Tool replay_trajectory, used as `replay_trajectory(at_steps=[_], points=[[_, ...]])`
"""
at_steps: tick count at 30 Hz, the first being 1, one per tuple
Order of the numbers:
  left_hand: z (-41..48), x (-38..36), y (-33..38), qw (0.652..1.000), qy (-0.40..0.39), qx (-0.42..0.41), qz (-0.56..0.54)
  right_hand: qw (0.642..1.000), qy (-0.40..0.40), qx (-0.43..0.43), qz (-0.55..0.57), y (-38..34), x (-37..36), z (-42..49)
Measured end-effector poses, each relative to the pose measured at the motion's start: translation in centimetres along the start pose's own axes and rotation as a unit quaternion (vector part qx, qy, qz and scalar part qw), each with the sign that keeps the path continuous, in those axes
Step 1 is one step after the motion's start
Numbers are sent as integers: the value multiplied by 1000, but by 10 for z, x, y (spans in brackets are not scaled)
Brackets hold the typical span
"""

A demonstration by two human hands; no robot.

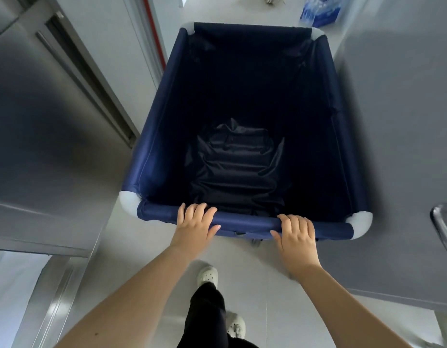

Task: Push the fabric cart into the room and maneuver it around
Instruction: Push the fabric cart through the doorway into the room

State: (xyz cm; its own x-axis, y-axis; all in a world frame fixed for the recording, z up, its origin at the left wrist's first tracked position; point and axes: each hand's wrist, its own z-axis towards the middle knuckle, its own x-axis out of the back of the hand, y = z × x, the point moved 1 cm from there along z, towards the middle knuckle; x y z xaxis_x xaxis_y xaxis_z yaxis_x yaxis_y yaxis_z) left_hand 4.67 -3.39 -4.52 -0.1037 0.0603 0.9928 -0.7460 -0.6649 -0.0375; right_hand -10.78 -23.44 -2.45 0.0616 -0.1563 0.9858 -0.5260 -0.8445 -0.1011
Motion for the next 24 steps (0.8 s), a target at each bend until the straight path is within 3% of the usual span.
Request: replay_trajectory(at_steps=[11,24], points=[[114,-16,-44,1000,4,-16,-26,999,28,-5,16,-9,11,119],[272,-34,-98,985,-116,2,-125,999,22,-26,11,-24,39,272]])
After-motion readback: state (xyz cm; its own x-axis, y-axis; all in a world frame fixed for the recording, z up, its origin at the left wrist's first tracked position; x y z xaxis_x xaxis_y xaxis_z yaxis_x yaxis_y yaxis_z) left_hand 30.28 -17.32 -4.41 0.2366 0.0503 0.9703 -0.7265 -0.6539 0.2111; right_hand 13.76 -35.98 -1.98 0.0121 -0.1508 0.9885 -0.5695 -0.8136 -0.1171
